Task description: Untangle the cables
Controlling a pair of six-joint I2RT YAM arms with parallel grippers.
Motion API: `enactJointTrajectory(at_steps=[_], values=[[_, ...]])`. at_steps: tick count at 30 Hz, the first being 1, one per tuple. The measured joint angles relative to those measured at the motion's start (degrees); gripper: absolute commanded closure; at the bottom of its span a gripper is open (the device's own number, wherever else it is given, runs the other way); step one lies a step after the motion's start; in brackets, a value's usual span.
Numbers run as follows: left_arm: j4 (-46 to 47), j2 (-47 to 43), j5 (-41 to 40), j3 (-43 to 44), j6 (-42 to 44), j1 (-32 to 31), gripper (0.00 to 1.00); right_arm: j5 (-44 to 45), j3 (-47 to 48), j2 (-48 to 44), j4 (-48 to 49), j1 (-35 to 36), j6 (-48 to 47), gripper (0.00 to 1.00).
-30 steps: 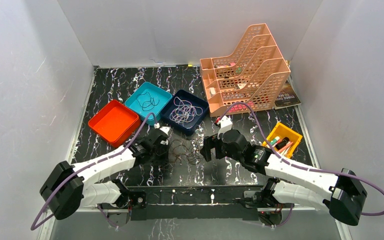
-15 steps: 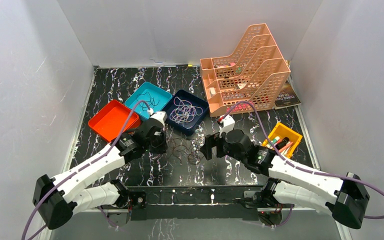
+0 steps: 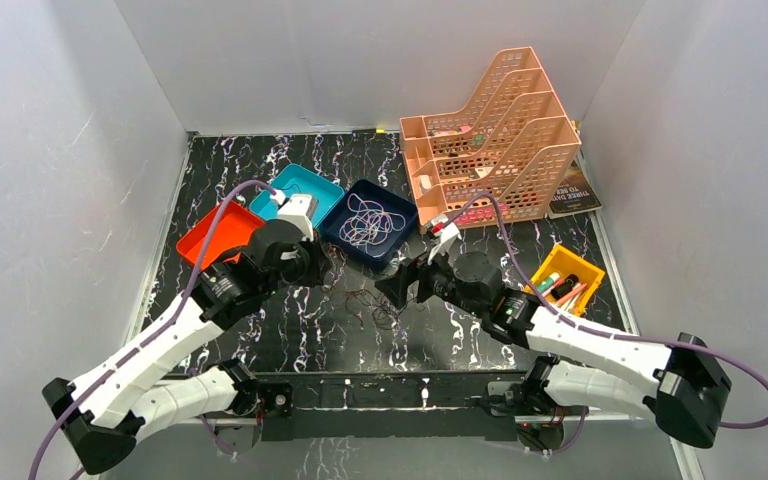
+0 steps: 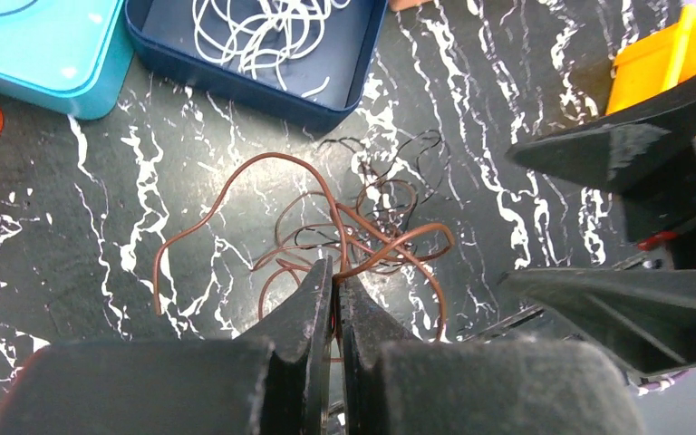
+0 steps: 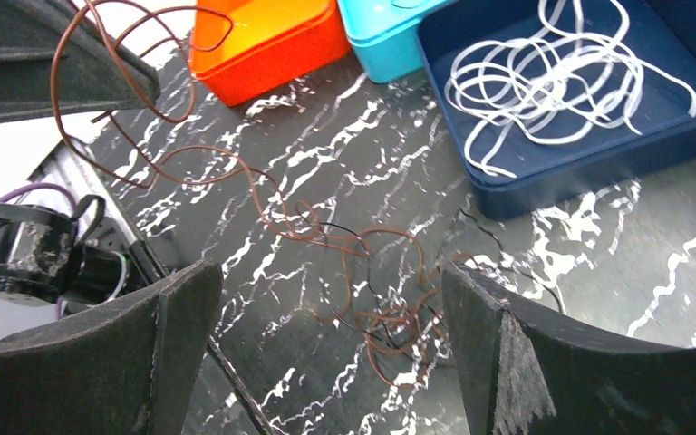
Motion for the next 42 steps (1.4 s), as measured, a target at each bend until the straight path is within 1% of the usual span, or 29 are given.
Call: enactJointTrajectory(at_steps=[12,19,21,27,34,37,42], values=[[0.3,-1.3,0.4,6.1,1.4,0.0,1.00,-9.9,0.6,8.4,14.8,0.0,-7.6,0.08],[1.0,-1.2,1.7,9.9,2.5,0.0,1.00,-15.1,3.1,14.3,20.8,0.0,-10.4,0.09],[1.8,-1.1,2.1,10.9,2.6,0.0,1.00,-15.7,4.0,16.1,22.5,0.0,-11.1,0.11],[2.8,-0.5,3.7,13.2,2.9,0.0,1.00,-16.3,6.9,21.9,26.0,0.0,-11.9,0.19],[3.1,0.2,4.6,14.9,3.2,0.0,1.00,-16.1,9.0,27.2,27.7,0.0,-12.6,0.41],[3.1,0.3,4.4,16.5,3.6,0.0,1.00,-16.1,9.0,28.6,27.7,0.0,-12.5,0.49],[3.8,0.3,3.2,19.8,4.5,0.0,1.00,-16.3,5.8,29.0,28.8,0.0,-11.3,0.61]])
